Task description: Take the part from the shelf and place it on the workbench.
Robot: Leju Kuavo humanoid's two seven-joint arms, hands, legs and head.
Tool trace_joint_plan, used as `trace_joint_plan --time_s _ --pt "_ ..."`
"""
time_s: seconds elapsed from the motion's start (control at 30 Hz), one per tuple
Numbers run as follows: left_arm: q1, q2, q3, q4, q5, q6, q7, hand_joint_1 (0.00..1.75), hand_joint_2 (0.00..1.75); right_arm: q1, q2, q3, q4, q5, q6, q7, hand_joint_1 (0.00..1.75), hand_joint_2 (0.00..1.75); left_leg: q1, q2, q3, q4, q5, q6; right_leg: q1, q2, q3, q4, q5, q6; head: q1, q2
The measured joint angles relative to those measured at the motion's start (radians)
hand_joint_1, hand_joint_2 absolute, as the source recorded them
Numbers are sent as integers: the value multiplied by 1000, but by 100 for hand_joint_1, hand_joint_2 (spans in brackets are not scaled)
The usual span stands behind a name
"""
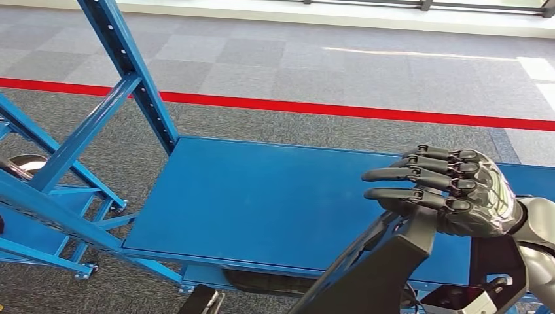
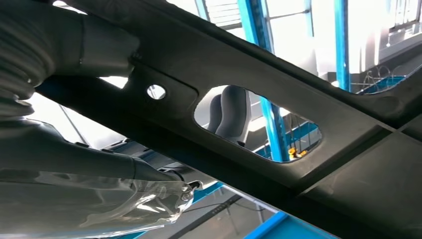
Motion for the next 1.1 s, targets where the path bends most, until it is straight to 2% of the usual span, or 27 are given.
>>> trace_joint_plan --time_s 0.87,1.1 --pt "0 0 0 0 -10 -6 -2 0 0 20 -8 17 0 -1 -5 0 175 175 -3 0 0 1 0 0 -2 0 0 -1 1 1 0 0" --pt "1 2 0 0 -10 -6 -2 0 0 35 -9 17 0 2 -11 0 175 175 -12 0 0 4 -4 8 -10 0 0 -2 3 7 0 0"
